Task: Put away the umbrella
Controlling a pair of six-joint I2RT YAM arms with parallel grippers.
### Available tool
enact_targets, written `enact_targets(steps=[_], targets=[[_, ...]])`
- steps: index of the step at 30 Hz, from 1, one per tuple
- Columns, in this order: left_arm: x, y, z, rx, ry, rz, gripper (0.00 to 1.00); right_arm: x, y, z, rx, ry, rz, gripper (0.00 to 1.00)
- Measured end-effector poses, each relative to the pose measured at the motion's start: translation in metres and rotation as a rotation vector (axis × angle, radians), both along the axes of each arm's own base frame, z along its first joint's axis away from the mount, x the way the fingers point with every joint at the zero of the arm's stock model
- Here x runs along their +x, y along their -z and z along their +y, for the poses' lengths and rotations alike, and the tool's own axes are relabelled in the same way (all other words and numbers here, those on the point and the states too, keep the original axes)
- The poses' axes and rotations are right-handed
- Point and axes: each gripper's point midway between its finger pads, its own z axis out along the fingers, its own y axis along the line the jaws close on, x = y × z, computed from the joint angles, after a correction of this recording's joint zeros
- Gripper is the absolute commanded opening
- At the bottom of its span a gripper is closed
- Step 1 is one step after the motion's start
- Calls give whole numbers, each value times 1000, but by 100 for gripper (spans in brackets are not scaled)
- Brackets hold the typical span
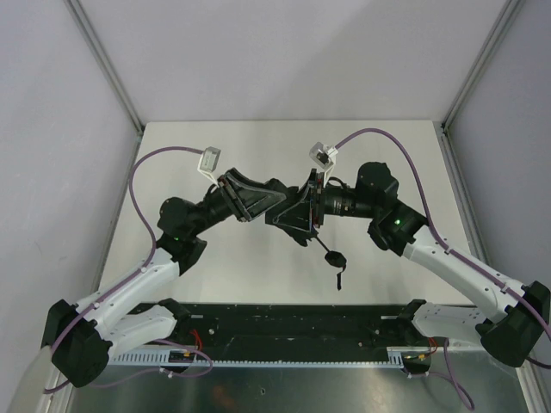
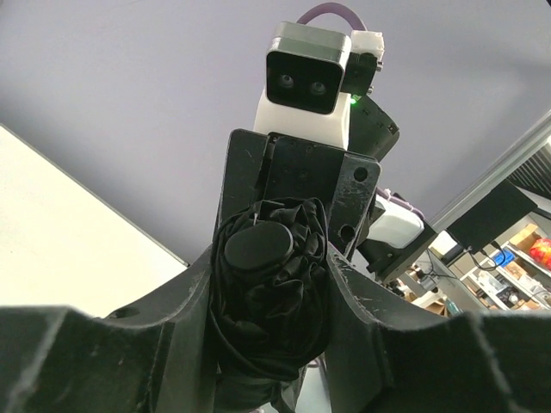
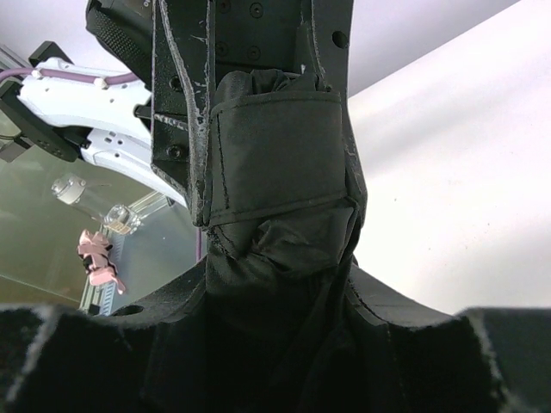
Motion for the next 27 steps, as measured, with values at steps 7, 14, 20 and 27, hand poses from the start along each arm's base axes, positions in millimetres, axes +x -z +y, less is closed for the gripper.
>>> enact_targets(steps=[7, 14, 20, 27], targets=[[2, 2, 0, 11, -14, -16, 0, 5, 4, -1, -16, 28, 4, 83], [18, 12, 8, 69, -83, -62, 0, 32, 31, -19, -111, 155, 65, 99], [49, 42, 20, 242, -227, -90, 0, 55, 40, -54, -165, 298, 98, 99], [77, 74, 35, 500, -512, -223, 0, 62, 16, -110, -160, 520, 16, 99]])
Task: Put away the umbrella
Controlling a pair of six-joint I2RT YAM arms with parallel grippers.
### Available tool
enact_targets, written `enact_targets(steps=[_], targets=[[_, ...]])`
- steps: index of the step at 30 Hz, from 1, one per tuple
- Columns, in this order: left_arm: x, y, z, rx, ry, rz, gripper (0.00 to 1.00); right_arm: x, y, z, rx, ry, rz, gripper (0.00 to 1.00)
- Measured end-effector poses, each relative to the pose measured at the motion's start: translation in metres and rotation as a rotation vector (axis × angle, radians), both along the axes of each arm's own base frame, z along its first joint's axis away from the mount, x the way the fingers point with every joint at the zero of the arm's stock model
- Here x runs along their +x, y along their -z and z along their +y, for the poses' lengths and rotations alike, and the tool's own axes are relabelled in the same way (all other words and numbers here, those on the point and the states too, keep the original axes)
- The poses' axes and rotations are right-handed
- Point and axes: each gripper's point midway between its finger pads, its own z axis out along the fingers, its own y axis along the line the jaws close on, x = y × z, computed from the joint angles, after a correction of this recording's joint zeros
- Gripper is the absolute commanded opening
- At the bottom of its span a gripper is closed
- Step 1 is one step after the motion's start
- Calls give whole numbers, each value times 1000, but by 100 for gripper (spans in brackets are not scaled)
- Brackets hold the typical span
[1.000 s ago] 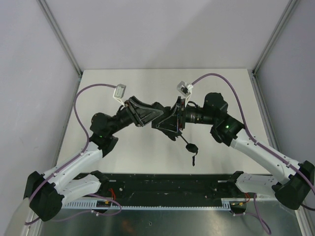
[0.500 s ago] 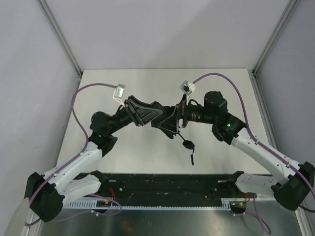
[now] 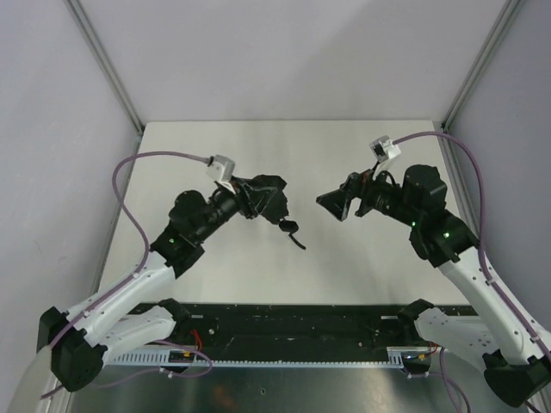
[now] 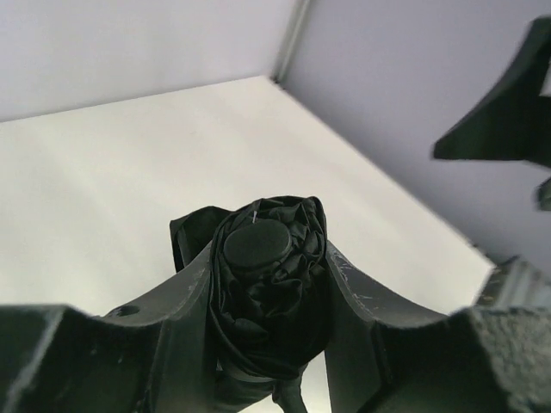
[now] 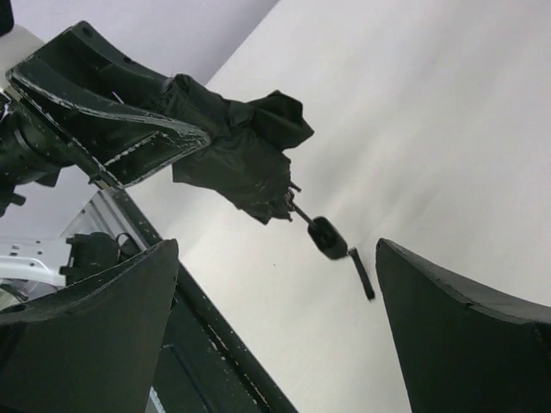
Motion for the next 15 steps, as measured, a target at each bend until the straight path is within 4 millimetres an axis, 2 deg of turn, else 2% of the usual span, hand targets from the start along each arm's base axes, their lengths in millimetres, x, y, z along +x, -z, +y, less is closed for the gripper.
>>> enact_targets(steps=[4, 7, 10, 14, 15], targets=[[12, 26, -8, 128, -77, -22, 0, 0, 7, -11, -38, 42, 8, 99], [25, 58, -13, 207, -116, 6, 0, 0, 26, -12, -66, 47, 48, 99], [36, 108, -16, 281, -147, 69, 0, -3, 51, -14, -94, 46, 100, 99], [35, 182, -15, 363, -158, 148, 0, -8, 76, -16, -115, 45, 151, 99], [37, 184, -17, 348, -165, 134, 0, -9, 79, -16, -117, 44, 158, 99]])
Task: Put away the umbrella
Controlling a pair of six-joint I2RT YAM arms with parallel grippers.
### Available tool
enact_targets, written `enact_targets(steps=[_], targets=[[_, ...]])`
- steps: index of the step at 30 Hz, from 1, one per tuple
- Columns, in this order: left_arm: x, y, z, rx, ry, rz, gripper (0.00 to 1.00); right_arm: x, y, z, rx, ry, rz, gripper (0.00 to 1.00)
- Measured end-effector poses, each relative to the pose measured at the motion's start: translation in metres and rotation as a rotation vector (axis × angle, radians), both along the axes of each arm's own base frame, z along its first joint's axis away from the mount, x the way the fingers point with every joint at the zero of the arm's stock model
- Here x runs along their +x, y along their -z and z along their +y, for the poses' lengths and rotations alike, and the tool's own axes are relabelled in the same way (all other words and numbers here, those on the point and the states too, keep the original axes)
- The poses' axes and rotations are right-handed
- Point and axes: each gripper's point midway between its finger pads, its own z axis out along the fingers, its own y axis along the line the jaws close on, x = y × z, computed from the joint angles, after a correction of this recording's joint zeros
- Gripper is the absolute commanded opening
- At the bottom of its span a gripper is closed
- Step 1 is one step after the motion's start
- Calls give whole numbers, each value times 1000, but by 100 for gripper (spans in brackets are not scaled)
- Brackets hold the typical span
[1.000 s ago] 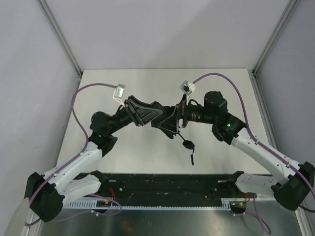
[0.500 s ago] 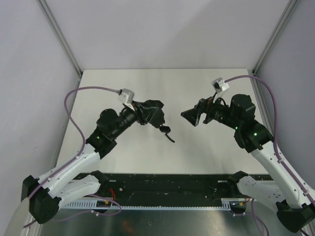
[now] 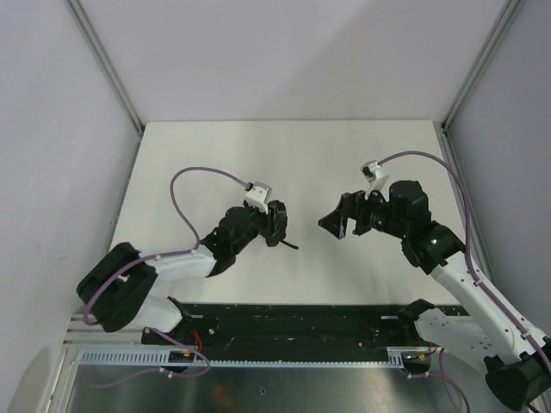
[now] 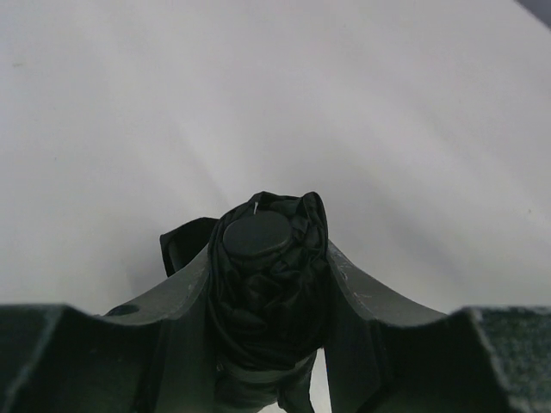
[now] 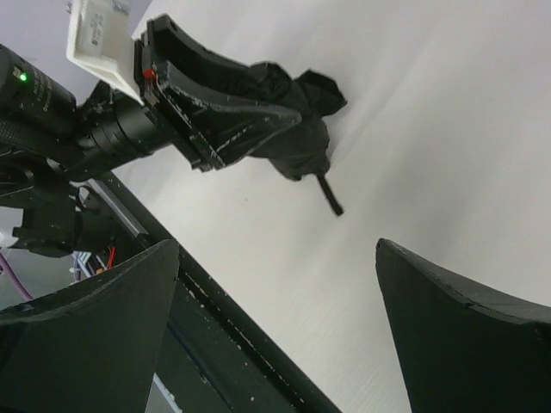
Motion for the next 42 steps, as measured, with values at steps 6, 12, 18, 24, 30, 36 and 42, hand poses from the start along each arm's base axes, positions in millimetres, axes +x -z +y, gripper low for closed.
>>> enact_targets(steps=[6, 12, 18, 24, 30, 36, 42], targets=[[5, -4, -7, -83, -10, -41, 0, -11, 25, 4, -5, -57, 50, 99], [-22, -7, -20, -142, 103, 168, 0, -20, 47, 18, -34, -152, 101, 99], [-8, -31, -12, -278, 117, 461, 0, -17, 58, 22, -39, -149, 139, 99], [66, -24, 4, -338, 61, 638, 1, -10, 55, 22, -25, -124, 129, 99], [138, 44, 26, -350, -38, 822, 10, -8, 56, 15, -45, -80, 123, 99], [170, 68, 32, -411, -49, 927, 41, -12, 46, 6, -40, -46, 82, 99], [182, 67, 33, -424, -37, 920, 72, -15, 58, -3, -54, -7, 93, 99]])
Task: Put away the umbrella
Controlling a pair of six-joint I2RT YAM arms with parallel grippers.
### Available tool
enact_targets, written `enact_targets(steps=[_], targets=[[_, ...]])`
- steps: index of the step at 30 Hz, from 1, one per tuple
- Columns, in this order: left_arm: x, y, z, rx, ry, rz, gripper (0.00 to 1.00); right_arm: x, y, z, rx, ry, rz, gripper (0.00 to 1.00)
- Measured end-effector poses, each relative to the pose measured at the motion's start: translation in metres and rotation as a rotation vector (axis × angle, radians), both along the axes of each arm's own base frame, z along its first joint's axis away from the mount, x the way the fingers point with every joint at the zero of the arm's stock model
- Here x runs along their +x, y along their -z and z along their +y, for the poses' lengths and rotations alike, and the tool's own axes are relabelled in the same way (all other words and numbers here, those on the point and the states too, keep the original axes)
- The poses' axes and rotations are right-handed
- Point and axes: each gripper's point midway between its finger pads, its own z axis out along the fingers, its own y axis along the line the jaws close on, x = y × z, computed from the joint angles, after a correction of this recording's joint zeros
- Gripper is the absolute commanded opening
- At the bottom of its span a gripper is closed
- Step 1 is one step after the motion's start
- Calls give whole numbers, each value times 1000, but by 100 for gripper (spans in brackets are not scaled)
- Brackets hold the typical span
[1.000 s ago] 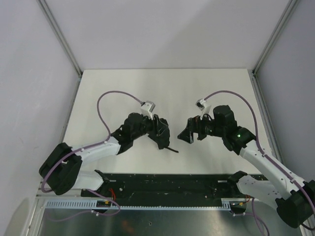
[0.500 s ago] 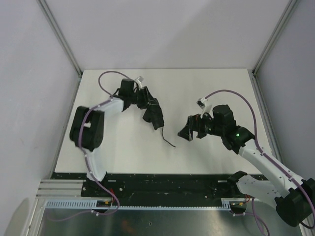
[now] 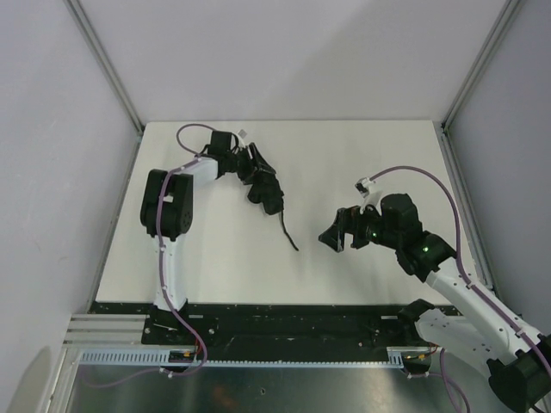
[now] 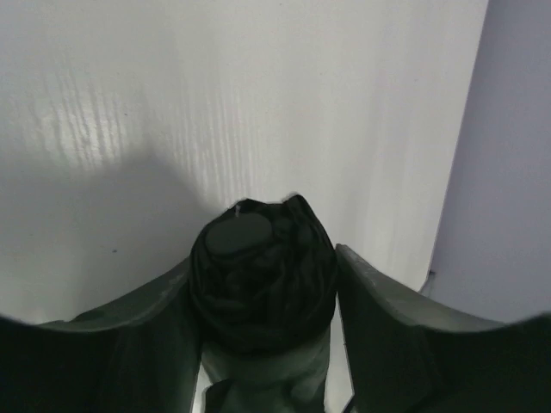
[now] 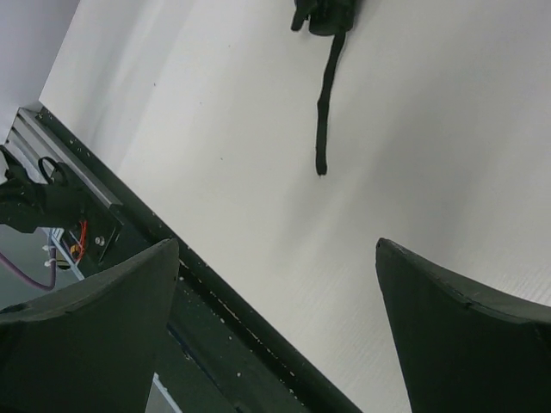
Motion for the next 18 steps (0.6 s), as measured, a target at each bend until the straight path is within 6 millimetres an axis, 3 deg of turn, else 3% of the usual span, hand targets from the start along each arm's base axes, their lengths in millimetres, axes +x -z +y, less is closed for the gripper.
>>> enact_targets(steps=[6, 13, 18], targets=[[5, 0, 9, 8, -16, 2, 97, -1, 4, -1, 5, 12, 13, 99], [6, -5, 26, 38, -41, -5, 99, 0, -1, 0, 23, 18, 1, 99], [-18, -38, 51, 89, -97, -50, 99, 4, -1, -3, 17, 50, 0, 99]])
